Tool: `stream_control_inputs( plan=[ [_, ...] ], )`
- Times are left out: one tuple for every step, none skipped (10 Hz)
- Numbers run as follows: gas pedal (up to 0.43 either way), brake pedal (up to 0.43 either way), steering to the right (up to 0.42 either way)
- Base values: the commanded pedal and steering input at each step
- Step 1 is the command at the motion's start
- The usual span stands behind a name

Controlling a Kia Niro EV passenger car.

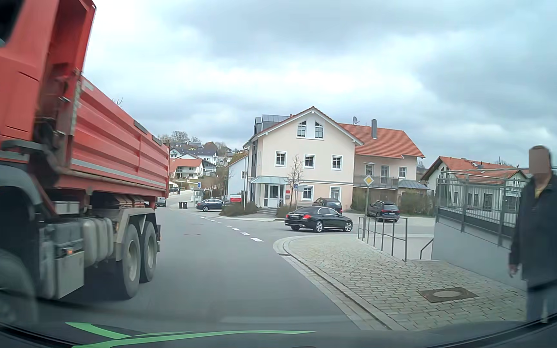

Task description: Follow the waypoints while adhering to traffic rules and regulations

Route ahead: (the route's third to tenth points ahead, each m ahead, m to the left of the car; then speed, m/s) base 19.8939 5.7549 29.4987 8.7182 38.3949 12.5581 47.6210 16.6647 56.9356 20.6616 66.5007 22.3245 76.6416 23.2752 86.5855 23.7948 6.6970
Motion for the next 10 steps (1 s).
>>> stream_control_inputs(
  plan=[
    [0.000, 0.000, -0.062],
    [0.000, 0.000, -0.064],
    [0.000, 0.000, -0.064],
    [0.000, 0.000, -0.064],
    [0.000, 0.000, -0.065],
    [0.000, 0.000, -0.065],
    [0.000, 0.000, -0.065],
    [0.000, 0.000, -0.065],
    [0.028, 0.000, -0.065],
    [0.028, 0.000, -0.065]
  ],
)
